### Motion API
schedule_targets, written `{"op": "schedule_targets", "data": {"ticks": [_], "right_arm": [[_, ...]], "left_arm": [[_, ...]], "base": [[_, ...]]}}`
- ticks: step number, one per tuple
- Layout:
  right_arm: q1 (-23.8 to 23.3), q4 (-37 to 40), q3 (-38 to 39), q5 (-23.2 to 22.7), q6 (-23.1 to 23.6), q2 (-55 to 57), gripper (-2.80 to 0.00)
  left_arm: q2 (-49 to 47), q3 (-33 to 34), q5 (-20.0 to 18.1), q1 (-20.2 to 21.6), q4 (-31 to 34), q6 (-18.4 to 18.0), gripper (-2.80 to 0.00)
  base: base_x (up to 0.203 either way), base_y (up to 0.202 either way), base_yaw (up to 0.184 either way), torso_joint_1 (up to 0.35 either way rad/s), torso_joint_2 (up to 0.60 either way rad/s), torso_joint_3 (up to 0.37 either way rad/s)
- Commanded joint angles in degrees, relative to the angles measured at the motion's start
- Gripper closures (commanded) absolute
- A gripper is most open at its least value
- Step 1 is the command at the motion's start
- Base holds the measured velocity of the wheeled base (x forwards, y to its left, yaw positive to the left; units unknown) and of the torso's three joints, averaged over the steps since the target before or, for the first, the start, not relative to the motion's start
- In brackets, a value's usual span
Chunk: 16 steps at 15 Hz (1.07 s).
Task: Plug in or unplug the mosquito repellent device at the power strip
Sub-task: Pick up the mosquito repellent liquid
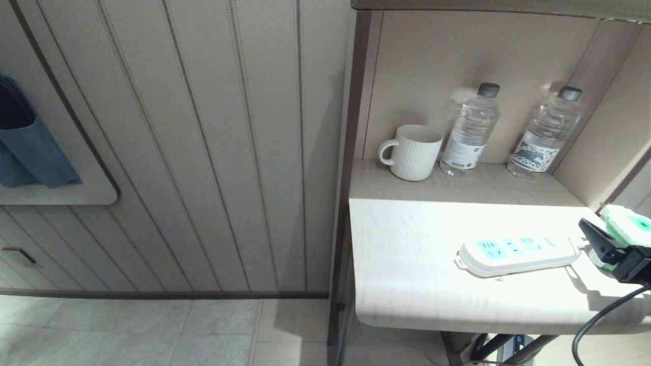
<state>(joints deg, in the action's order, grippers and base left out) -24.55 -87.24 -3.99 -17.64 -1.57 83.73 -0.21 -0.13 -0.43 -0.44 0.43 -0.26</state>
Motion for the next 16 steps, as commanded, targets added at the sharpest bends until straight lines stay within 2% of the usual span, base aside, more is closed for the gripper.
{"op": "schedule_targets", "data": {"ticks": [1,16], "right_arm": [[0.0,-2.7,-0.1,-0.1,0.0,0.5,-2.8],[0.1,-2.7,-1.3,-0.1,0.0,1.3,-2.8]], "left_arm": [[0.0,0.0,0.0,0.0,0.0,0.0,0.0],[0.0,0.0,0.0,0.0,0.0,0.0,0.0]], "base": [[0.0,0.0,0.0,0.0,0.0,0.0],[0.0,0.0,0.0,0.0,0.0,0.0]]}}
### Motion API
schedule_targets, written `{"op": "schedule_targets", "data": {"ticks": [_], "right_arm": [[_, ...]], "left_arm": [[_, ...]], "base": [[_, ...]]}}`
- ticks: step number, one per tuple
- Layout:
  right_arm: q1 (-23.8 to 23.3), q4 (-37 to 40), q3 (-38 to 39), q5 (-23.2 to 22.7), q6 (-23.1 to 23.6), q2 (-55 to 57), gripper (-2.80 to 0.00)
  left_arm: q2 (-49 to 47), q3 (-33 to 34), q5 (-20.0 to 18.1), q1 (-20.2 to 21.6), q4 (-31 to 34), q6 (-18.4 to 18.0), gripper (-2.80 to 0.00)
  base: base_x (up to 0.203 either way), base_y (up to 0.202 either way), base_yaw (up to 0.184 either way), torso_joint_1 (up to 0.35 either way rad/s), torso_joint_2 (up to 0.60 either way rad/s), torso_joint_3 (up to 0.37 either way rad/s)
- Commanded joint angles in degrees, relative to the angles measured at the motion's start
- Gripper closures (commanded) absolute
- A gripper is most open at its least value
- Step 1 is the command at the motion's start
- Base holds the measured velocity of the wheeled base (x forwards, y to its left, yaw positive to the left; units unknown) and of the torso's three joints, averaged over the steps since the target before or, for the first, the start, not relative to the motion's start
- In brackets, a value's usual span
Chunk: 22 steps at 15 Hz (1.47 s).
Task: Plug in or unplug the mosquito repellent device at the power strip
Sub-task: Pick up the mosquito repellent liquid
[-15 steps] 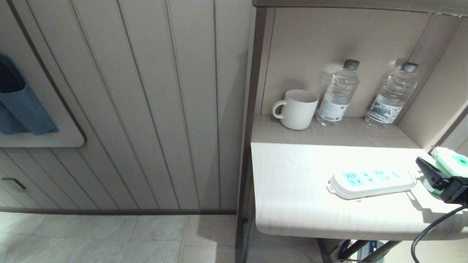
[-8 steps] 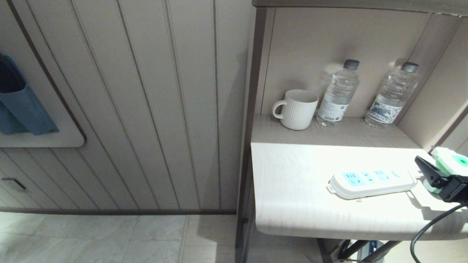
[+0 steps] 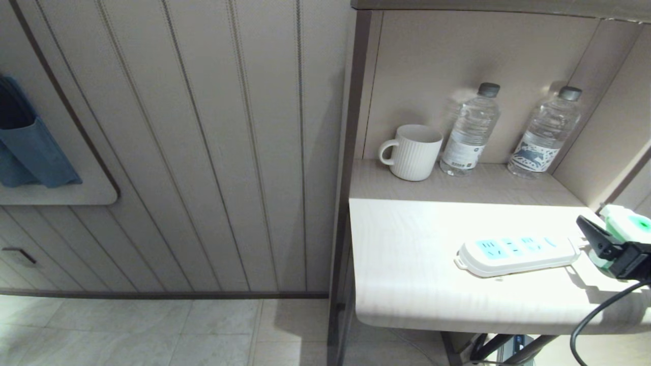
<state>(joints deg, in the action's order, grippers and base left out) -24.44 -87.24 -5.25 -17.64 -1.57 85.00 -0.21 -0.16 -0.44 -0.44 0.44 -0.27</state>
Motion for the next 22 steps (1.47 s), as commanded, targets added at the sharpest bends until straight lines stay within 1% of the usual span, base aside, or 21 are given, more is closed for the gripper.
{"op": "schedule_targets", "data": {"ticks": [1,5,6,17,19,20,21,22], "right_arm": [[0.1,-2.7,0.0,-0.1,0.0,0.1,-2.8],[0.1,-2.7,0.0,-0.1,0.0,0.2,-2.8],[0.1,-2.7,0.0,-0.1,0.0,0.3,0.0],[0.2,-2.6,1.3,0.0,-0.2,0.2,0.0],[0.2,-2.6,0.8,0.2,-1.0,-2.0,0.0],[0.2,-2.3,0.3,0.3,-2.3,-3.9,0.0],[0.2,-0.7,0.0,0.4,-2.9,-6.3,0.0],[0.3,2.5,-0.5,0.5,-3.3,-9.4,0.0]], "left_arm": [[0.0,0.0,0.0,0.0,0.0,0.0,0.0],[0.0,0.0,0.0,0.0,0.0,0.0,0.0],[0.0,0.0,0.0,0.0,0.0,0.0,0.0],[0.0,0.0,0.0,0.0,0.0,0.0,0.0],[0.0,0.0,0.0,0.0,0.0,0.0,0.0],[0.0,0.0,0.0,0.0,0.0,0.0,0.0],[0.0,0.1,0.0,0.0,0.0,0.0,0.0],[0.0,0.0,0.0,0.0,0.0,0.0,0.0]], "base": [[0.0,0.0,0.0,0.0,0.0,0.0],[0.0,0.0,0.0,0.0,0.0,0.0],[0.0,0.0,0.0,0.0,0.0,0.0],[0.0,0.0,0.0,0.0,0.0,0.0],[0.0,0.0,0.0,0.0,0.0,0.0],[0.0,0.0,0.0,0.0,0.0,0.0],[0.0,0.0,0.0,0.0,0.0,0.0],[0.0,0.0,0.0,0.0,0.0,0.0]]}}
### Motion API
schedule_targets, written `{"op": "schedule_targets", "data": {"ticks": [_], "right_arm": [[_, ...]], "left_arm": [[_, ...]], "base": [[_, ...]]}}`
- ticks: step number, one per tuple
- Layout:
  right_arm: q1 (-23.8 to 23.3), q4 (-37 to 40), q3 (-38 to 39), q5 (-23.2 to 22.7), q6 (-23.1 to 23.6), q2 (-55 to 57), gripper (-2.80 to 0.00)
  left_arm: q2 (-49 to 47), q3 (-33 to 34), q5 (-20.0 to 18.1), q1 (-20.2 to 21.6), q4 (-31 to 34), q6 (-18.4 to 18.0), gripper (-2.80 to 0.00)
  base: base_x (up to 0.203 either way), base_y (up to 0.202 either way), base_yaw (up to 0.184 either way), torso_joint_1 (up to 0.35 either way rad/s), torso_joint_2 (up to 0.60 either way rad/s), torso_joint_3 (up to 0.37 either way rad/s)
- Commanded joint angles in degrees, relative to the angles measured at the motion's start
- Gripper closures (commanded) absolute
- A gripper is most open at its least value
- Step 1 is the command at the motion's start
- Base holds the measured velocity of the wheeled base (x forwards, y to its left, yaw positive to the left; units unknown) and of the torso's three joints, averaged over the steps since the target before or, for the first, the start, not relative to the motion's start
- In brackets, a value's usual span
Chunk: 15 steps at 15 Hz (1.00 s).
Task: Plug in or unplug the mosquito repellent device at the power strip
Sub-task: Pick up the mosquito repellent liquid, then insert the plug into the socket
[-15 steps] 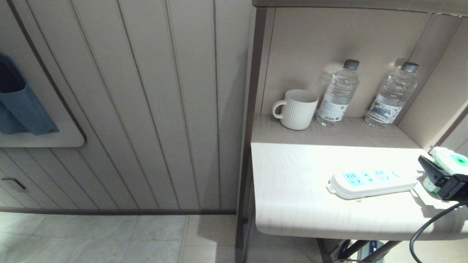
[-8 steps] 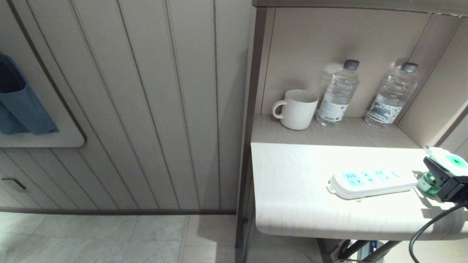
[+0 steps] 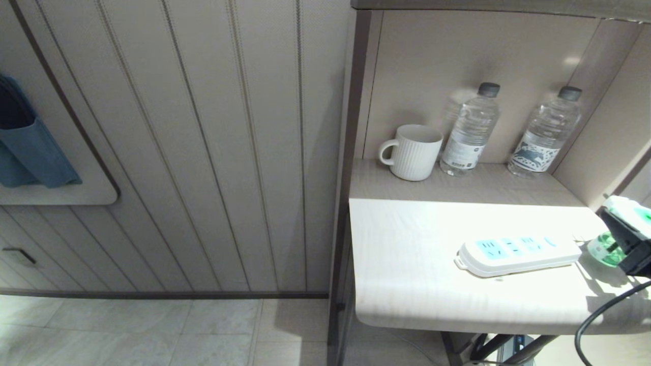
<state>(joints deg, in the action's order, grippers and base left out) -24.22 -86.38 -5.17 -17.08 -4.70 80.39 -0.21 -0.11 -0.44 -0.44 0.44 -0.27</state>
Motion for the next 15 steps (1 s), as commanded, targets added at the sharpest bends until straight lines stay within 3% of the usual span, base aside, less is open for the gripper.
{"op": "schedule_targets", "data": {"ticks": [1,7,11,15], "right_arm": [[0.1,6.4,-1.5,0.0,-0.4,-8.1,0.0],[0.0,45.1,-13.7,-0.1,-1.1,-27.2,0.0],[0.0,76.4,-29.3,-0.4,-2.4,-35.1,0.0],[0.9,104.6,-47.3,-0.3,-2.1,-34.6,0.0]], "left_arm": [[0.0,0.1,0.0,0.0,0.0,0.0,0.0],[0.0,-0.1,0.0,0.0,0.0,0.0,0.0],[0.0,-0.1,0.0,0.0,0.0,0.0,0.0],[0.0,-0.1,0.0,0.0,0.0,0.0,0.0]], "base": [[0.0,0.0,0.0,0.0,0.0,0.0],[0.0,0.0,0.0,0.0,0.0,0.0],[0.0,0.0,0.0,0.0,0.0,0.0],[0.0,0.0,0.0,0.0,0.0,0.0]]}}
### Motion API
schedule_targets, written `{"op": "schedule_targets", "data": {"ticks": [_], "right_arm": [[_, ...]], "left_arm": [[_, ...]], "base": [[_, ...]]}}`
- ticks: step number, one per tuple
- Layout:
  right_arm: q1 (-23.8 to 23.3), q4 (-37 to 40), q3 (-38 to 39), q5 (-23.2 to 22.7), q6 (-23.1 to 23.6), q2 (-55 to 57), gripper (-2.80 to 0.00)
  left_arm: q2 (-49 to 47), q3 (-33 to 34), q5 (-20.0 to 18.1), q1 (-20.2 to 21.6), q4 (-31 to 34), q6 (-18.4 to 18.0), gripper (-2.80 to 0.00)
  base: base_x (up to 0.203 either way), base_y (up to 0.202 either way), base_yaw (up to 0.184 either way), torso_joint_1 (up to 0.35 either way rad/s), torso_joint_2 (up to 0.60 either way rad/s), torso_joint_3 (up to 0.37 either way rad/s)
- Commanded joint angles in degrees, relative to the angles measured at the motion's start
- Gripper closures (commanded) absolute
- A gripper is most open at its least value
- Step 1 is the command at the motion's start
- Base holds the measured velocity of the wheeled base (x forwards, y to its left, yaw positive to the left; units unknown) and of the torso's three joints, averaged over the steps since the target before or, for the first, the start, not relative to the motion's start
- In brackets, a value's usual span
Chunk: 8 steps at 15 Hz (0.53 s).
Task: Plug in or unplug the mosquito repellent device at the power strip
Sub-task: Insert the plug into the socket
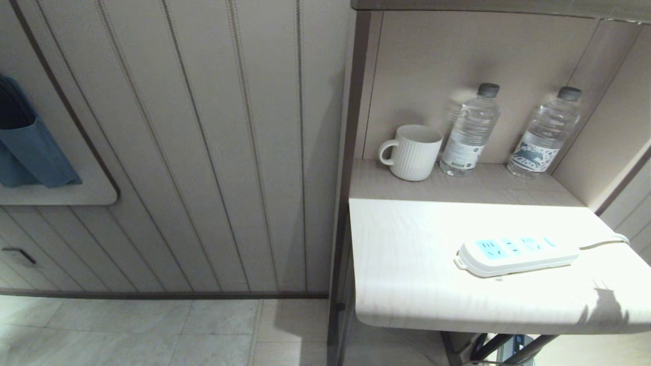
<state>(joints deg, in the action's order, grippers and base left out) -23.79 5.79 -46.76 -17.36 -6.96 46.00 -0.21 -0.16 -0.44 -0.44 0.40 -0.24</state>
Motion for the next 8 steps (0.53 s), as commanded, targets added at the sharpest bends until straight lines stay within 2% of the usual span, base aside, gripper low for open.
{"op": "schedule_targets", "data": {"ticks": [1,2,4,6,8], "right_arm": [[1.2,20.4,-10.3,0.0,0.9,1.1,0.0],[1.8,28.2,-14.2,0.0,3.0,2.8,0.0],[2.9,37.2,-18.6,0.0,10.3,5.7,0.0],[4.0,42.0,-21.3,-0.1,12.6,7.7,0.0],[4.1,44.6,-23.5,-0.1,12.9,9.9,0.0]], "left_arm": [[0.0,0.0,0.0,0.0,0.0,0.0,0.0],[0.0,0.0,0.0,0.0,0.0,0.0,0.0],[0.0,0.0,0.0,0.0,0.0,0.0,0.0],[0.0,0.0,0.0,0.0,0.0,0.0,0.0],[0.0,0.0,0.0,0.0,0.0,0.0,0.0]], "base": [[0.0,0.0,0.0,0.0,0.0,0.0],[0.0,0.0,0.0,0.0,0.0,0.0],[0.0,0.0,0.0,0.0,0.0,0.0],[0.0,0.0,0.0,0.0,0.0,0.0],[0.0,0.0,0.0,0.0,0.0,0.0]]}}
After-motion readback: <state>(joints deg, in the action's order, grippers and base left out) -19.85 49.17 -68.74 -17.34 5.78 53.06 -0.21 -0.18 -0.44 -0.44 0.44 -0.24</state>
